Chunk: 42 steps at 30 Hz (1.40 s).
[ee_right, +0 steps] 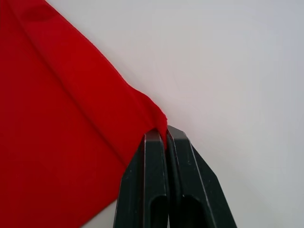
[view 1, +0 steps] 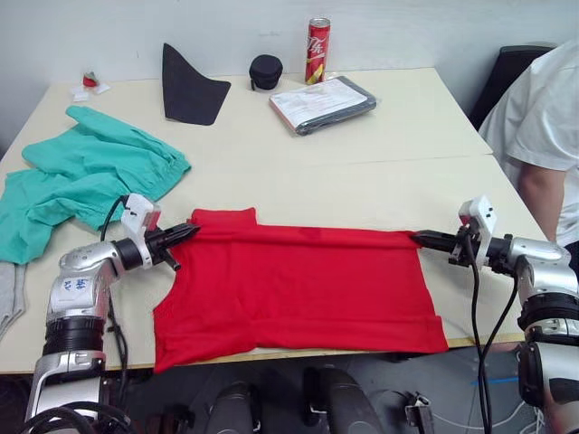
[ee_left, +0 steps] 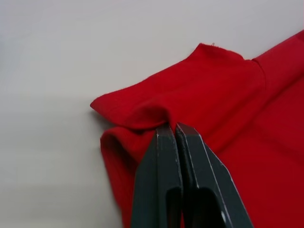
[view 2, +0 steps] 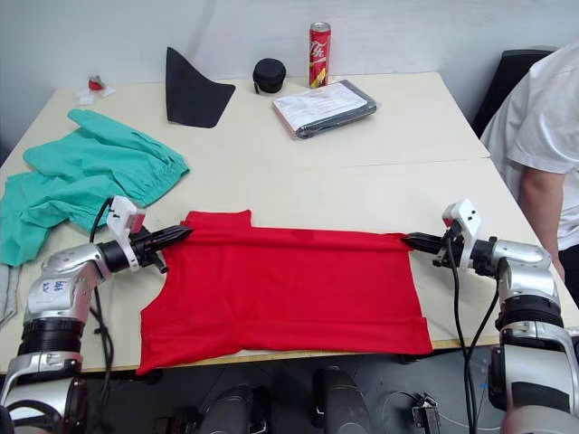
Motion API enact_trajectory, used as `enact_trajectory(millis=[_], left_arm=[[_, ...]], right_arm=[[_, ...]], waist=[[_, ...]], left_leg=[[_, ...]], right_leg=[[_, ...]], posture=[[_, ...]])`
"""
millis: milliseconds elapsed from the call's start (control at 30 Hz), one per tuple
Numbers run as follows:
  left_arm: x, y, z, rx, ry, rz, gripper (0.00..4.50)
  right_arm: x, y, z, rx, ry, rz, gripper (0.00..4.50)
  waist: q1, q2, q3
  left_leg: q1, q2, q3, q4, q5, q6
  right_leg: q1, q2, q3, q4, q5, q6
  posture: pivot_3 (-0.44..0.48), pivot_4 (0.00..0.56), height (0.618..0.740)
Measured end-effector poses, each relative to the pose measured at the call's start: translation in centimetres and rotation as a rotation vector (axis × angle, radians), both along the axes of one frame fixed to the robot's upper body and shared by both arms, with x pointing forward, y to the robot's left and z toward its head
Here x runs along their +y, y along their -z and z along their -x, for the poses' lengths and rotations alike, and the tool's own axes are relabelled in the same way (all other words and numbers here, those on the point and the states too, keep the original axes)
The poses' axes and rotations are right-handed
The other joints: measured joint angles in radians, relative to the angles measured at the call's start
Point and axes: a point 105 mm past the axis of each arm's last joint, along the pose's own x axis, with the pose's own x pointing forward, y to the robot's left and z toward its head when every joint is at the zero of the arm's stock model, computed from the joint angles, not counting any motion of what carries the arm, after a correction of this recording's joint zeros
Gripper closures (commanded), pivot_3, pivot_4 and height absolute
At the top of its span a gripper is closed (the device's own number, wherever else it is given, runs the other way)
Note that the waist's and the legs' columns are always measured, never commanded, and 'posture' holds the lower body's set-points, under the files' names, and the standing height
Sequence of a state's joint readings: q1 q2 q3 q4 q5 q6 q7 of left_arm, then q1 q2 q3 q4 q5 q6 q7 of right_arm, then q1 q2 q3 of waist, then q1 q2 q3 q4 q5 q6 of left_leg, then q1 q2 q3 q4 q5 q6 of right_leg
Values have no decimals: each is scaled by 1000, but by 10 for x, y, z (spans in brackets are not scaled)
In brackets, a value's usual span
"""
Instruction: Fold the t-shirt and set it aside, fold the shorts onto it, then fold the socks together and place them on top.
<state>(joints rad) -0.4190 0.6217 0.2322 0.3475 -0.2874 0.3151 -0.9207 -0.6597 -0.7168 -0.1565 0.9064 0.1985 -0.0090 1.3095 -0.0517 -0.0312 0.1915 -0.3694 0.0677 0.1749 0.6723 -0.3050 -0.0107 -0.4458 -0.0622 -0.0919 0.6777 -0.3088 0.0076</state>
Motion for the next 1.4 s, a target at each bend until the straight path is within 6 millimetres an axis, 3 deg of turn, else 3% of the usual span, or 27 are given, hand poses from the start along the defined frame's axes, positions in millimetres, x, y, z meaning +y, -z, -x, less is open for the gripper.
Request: enact_trajectory(millis=[133, 167, 267, 367, 500, 633, 700, 800, 933, 1067, 1233, 1400], left_arm=[[-2, -2, 4, -17, -14, 1, 4482], [-3, -1, 6, -13, -14, 3, 4293], [-3, 6, 12, 17, -15, 6, 3573], [0, 7, 14, 59, -22, 28, 2635], [18, -5, 19, 135, -27, 26, 1341], [35, -33, 13, 223, -52, 62, 6], [35, -51, -1, 227, -65, 115, 6], [31, -61, -20, 233, -74, 117, 6], [11, -49, -48, 307, -75, 76, 6], [-17, -29, -62, 387, -42, 71, 6], [-32, -29, -72, 382, -25, 20, 6], [-35, -26, -70, 393, 29, -122, 1199]], right_arm=[[1, 1, -1, -21, 13, 19, 4500], [1, 2, -1, -24, 19, 23, 4500], [1, 3, 1, -22, 28, 17, 3843], [2, 3, 6, -29, 24, 21, 2861], [-7, 2, 20, -40, 11, 86, 1443], [-21, -27, 29, -162, 53, 121, 13], [-20, -48, 34, -251, 49, 132, 13], [-6, -63, 40, -318, -2, 143, 13], [15, -82, 45, -399, -63, 161, 13], [32, -85, 46, -417, -105, 160, 13], [40, -86, 48, -414, -113, 151, 13], [46, -85, 52, -404, -125, 142, 0]], waist=[[0, 0, 0], [0, 0, 0], [1, 0, 0], [2, 0, 0], [7, 0, 0], [20, 0, 0], [25, 0, 0], [27, 0, 0], [27, 0, 0], [23, -1, 0], [25, -1, 0], [25, -1, 0]], left_leg=[[1, 0, 0, 0, 0, 0], [1, 0, 0, 0, 0, 0], [1, 0, 0, 0, 0, 0], [1, 0, -1, -1, 0, 0], [2, 0, -1, -3, 0, 0], [2, -1, 0, -3, 0, 0], [2, -1, -1, -3, 0, 0], [1, -1, -1, -4, 1, 0], [1, -2, 0, -3, 1, 0], [0, -1, 0, -4, 1, 0], [1, -1, 0, -3, 1, 0], [1, -2, 0, -3, 1, 0]], right_leg=[[1, 0, 0, 0, 0, 0], [1, 0, 0, 0, 0, 0], [1, 0, 0, 0, 0, 0], [1, 0, 0, 0, 0, 0], [1, 0, 0, -2, 0, 0], [1, 0, 0, -3, 0, 0], [1, 1, 0, -2, 0, 0], [1, 1, 0, -3, 0, 0], [1, 1, 0, -3, 0, 0], [1, 2, 0, -4, 0, 0], [0, 1, 0, -3, 0, 0], [1, 1, 0, -3, 0, 0]], posture=[[0, 150, 740], [0, 150, 740], [0, 150, 740], [0, 150, 740], [0, 150, 740], [0, 150, 740], [0, 150, 740], [0, 150, 740], [0, 150, 740], [0, 150, 740], [0, 150, 740], [0, 150, 740]])
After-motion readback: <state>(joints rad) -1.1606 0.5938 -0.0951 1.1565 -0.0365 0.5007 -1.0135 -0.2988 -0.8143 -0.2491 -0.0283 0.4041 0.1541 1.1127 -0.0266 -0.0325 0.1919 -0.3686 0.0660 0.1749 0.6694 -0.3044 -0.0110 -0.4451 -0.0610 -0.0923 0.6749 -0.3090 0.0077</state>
